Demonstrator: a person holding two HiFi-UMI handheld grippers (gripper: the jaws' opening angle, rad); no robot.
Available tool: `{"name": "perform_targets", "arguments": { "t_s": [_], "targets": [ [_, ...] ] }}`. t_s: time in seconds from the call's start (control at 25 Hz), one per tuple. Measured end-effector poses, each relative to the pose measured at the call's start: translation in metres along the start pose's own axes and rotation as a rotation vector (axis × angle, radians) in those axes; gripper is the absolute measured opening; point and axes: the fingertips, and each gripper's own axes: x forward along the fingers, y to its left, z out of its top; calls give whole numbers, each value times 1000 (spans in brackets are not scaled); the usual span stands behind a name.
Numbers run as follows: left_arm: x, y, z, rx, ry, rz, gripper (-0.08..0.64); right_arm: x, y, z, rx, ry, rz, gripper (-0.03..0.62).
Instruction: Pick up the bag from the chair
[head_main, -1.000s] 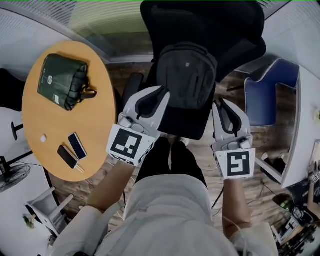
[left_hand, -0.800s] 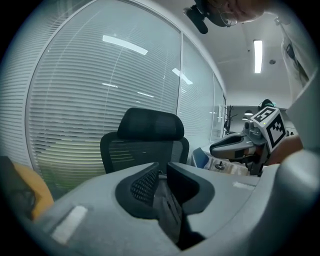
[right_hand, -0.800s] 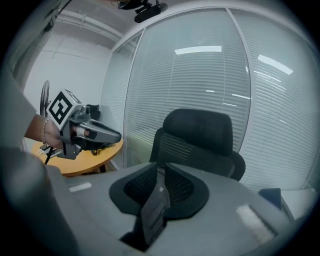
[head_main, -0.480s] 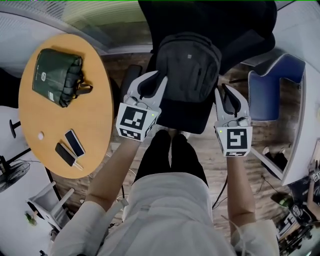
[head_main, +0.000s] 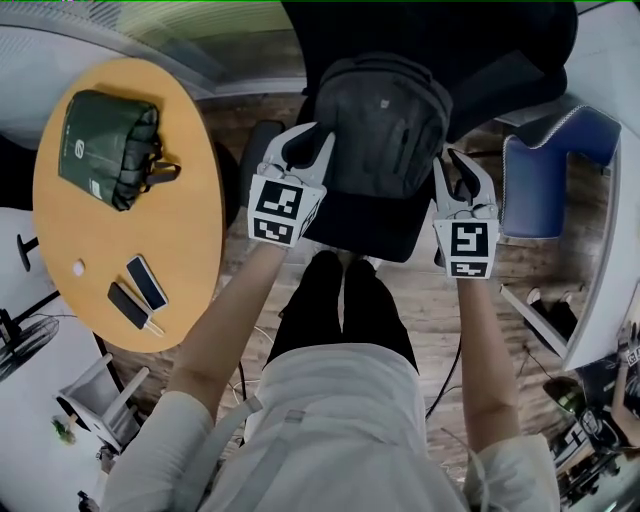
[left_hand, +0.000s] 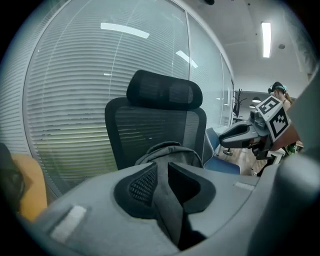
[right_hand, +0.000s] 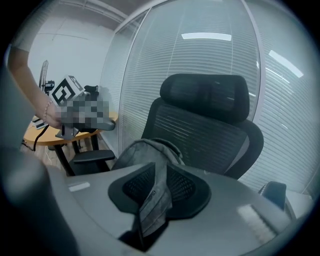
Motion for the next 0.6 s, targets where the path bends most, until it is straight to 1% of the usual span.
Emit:
{"name": "perform_targets", "arguments": {
  "t_s": [0.12, 0.36, 0.52, 0.6],
  "targets": [
    [13, 4, -12, -16, 23, 7, 71, 13, -3, -10, 15, 22, 2, 80],
    [38, 12, -38, -15, 79, 22, 83, 40, -8, -34, 31, 73, 2, 91],
    [52, 27, -60, 0, 125, 61, 83, 53, -10, -49, 52, 100, 3, 105],
    [56, 34, -71, -10, 147, 80, 105, 58, -11, -55, 56, 112, -2, 112]
  ]
}}
